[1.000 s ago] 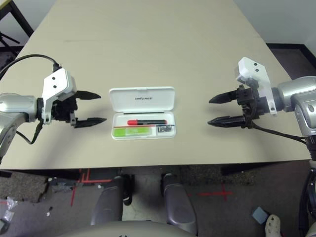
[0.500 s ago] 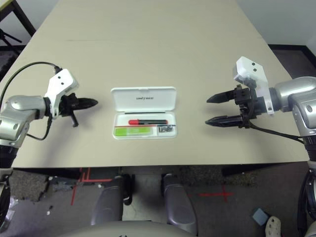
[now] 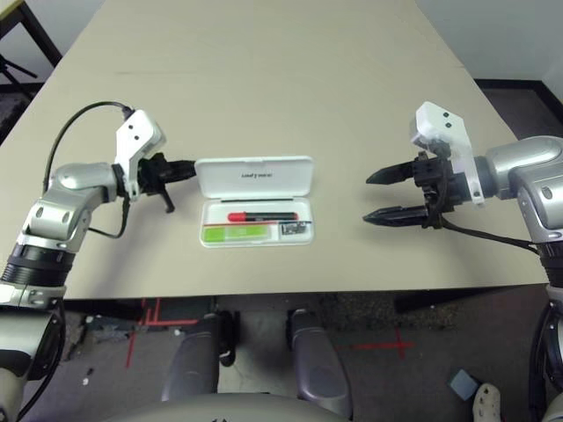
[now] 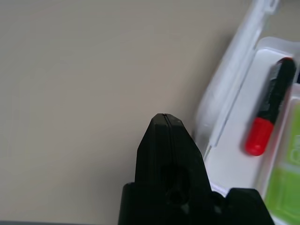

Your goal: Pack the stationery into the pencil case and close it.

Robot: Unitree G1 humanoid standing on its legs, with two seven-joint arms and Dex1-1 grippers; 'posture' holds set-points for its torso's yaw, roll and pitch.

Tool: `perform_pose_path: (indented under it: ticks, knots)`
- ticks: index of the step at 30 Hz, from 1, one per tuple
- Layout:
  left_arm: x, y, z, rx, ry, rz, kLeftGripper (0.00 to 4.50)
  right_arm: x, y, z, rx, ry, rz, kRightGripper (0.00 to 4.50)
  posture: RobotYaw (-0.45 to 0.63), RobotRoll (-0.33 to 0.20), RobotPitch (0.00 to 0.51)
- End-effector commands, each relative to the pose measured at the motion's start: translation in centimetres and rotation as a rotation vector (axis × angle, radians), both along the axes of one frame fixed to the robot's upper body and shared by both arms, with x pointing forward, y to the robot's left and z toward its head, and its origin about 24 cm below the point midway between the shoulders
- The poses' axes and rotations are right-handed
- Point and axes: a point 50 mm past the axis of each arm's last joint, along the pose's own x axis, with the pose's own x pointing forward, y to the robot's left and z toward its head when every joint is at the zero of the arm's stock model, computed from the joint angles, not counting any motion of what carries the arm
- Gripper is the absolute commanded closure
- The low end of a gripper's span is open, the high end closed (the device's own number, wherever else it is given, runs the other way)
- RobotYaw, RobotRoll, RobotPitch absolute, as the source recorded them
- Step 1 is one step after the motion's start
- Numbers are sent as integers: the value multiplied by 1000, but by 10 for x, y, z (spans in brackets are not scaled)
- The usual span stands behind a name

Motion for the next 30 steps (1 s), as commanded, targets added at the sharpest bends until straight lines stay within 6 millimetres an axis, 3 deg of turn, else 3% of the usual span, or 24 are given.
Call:
perform_pose_path:
  ticks: [1,8,15,30]
  knots:
    - [-10,-11,3,-34,19,-99,4472,-2,0,-2,6,5,-1,0,-85,0,162]
    - [-30,-30,-3,-34,82,-222,4472,-2,1,-4,0,7,-4,0,-81,0,162]
    - [-40,-43,-26,1,145,-252,4472,1,4,-7,-7,6,6,0,-74,0,160]
    - [-45,-38,-71,213,213,-227,4472,1,4,-11,-22,5,9,0,-82,0,155]
